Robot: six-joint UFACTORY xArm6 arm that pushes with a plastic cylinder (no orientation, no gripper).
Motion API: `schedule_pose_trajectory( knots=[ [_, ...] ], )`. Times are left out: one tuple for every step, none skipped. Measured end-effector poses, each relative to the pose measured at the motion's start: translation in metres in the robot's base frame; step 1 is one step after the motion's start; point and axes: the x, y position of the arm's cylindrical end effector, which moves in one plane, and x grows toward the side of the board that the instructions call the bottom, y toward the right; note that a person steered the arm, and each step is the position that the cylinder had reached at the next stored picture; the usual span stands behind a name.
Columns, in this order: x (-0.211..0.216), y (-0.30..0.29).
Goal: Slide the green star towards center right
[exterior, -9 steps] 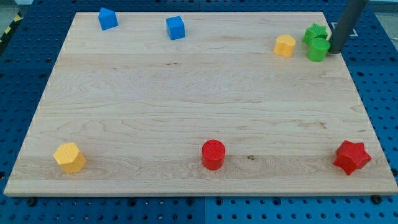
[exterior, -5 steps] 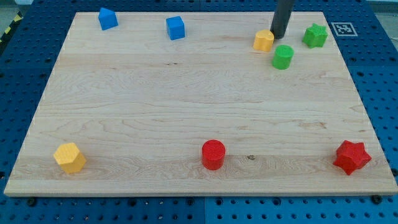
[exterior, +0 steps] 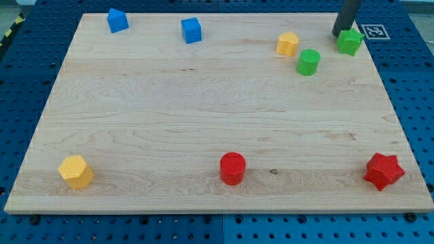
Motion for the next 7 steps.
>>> schedule_pose_trajectory(
  knots=[
    [0.018, 0.0],
    [-0.001, -0.003],
    [-0.017, 0.014],
    [0.007, 0.032],
    [0.017, 0.029],
    [0.032, 0.023],
    [0.056, 0.016]
  ],
)
